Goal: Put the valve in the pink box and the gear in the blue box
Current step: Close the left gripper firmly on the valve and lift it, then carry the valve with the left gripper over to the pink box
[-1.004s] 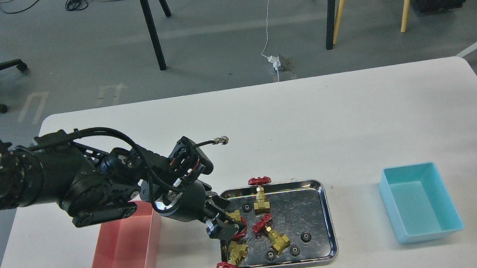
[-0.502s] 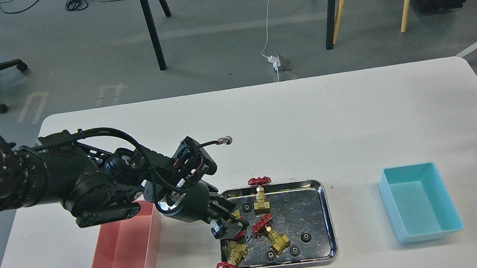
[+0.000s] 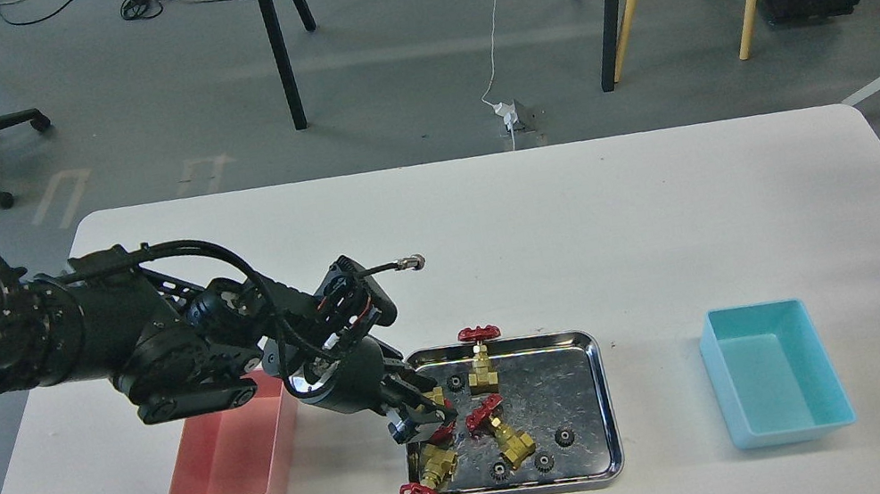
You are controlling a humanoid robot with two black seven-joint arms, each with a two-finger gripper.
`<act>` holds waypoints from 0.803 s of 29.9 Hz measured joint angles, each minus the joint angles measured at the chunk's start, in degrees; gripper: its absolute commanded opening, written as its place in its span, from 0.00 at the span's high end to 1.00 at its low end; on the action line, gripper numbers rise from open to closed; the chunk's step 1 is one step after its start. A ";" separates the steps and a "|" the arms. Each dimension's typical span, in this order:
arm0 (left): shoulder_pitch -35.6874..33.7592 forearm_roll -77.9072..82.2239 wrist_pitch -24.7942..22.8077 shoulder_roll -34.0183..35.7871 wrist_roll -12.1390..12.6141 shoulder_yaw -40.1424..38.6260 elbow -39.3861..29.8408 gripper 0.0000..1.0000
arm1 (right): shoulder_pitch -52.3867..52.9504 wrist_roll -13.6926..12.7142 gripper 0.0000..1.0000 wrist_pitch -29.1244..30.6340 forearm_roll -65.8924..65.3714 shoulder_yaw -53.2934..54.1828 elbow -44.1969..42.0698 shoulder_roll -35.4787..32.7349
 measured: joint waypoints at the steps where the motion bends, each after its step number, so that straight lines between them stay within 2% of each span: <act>1: 0.14 0.03 0.03 -0.01 0.00 0.06 0.01 0.50 | -0.01 0.00 0.01 0.00 0.00 -0.01 0.00 0.00; 6: 0.37 0.15 0.55 -0.03 0.00 0.19 0.02 0.53 | -0.09 0.00 0.01 0.00 0.01 -0.01 0.00 0.00; 14: 0.39 0.17 0.91 -0.03 0.00 0.33 0.02 0.68 | -0.12 0.00 0.01 0.00 0.01 -0.01 0.00 0.00; 24: 0.51 0.16 1.27 0.28 -0.01 0.36 0.27 0.81 | -0.45 0.00 0.01 0.00 0.01 0.02 0.00 0.02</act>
